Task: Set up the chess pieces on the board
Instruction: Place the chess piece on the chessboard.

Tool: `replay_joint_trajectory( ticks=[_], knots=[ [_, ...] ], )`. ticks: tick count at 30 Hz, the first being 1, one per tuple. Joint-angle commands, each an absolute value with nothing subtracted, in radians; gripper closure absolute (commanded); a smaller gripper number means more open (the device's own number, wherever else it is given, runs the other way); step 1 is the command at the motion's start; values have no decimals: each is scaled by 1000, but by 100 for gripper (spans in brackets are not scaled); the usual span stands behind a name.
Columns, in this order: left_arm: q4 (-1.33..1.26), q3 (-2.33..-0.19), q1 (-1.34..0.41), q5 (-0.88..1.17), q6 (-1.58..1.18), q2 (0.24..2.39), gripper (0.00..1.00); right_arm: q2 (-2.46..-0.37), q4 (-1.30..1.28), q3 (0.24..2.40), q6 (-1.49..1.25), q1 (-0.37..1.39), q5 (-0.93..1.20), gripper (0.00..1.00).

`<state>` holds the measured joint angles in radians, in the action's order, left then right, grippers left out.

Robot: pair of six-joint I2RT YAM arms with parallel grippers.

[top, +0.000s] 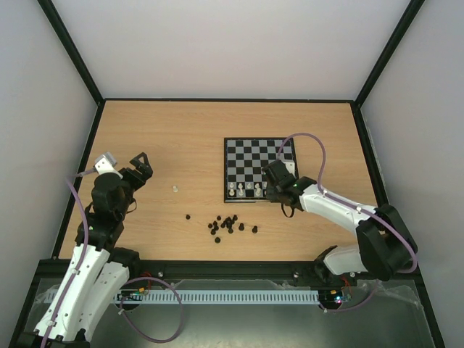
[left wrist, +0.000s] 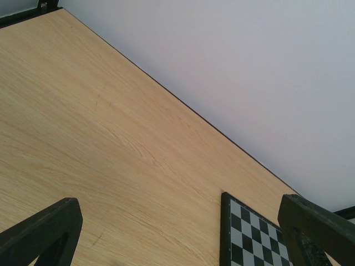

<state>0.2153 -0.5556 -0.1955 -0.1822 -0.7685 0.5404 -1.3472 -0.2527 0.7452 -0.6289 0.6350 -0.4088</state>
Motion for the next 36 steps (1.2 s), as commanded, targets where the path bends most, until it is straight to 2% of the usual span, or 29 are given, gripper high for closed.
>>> replay_joint_trajectory(
  ticks=[1, 36],
  knots=[
    [190, -547, -189, -170, -759, 540, 1, -1364, -235, 732, -612, 625, -417, 99],
    [193, -549, -189, -170, -759, 533, 0, -1434, -172, 752, -602, 598, -437, 99]
  ],
)
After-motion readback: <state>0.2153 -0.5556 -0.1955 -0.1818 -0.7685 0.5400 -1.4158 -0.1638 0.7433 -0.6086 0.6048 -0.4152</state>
